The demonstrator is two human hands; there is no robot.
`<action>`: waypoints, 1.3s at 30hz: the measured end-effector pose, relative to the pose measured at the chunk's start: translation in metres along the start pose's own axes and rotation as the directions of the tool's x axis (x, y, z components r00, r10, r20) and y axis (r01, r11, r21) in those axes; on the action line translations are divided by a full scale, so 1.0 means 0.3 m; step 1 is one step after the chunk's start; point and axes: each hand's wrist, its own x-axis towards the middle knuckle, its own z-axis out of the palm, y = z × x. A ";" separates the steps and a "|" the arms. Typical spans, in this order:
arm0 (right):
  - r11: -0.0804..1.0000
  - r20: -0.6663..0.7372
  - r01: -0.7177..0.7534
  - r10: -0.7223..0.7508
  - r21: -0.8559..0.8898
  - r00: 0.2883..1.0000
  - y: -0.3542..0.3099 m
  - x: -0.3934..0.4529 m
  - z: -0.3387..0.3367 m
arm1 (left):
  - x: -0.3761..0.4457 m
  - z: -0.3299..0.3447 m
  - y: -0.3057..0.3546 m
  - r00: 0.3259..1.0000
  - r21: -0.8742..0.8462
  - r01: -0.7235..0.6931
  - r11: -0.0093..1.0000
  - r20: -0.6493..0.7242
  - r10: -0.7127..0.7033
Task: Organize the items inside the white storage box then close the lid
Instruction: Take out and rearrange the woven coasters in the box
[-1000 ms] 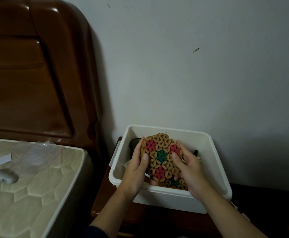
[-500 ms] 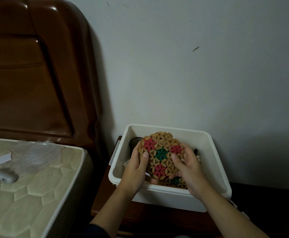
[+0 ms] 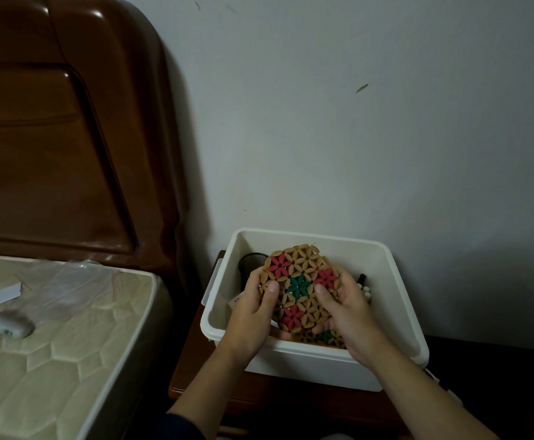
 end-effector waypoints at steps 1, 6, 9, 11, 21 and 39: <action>1.000 0.001 0.002 -0.002 0.004 1.000 -0.003 -0.002 0.001 | -0.002 0.000 0.001 1.000 -0.003 0.000 1.000 0.000 0.000; 0.999 0.004 -0.005 0.005 -0.051 1.000 -0.015 -0.006 0.007 | -0.005 0.005 0.009 1.000 -0.022 0.002 1.000 0.020 -0.001; 0.994 -0.006 -0.026 0.025 -0.110 1.000 -0.014 0.004 0.005 | 0.007 0.003 0.013 0.999 -0.032 0.048 0.998 0.022 -0.047; 0.988 -0.002 -0.041 0.041 -0.147 0.999 -0.023 0.018 -0.008 | 0.025 0.004 0.018 0.994 -0.055 0.103 0.993 0.040 -0.101; 0.765 -0.154 -0.205 0.139 -0.610 0.978 -0.028 0.176 -0.177 | 0.122 0.017 -0.037 0.967 -0.173 0.055 0.983 -0.236 -0.096; 0.096 -0.131 -0.229 0.586 -0.969 0.800 0.057 0.154 -0.149 | 0.120 0.007 -0.064 0.963 -0.090 0.054 0.995 -0.257 -0.075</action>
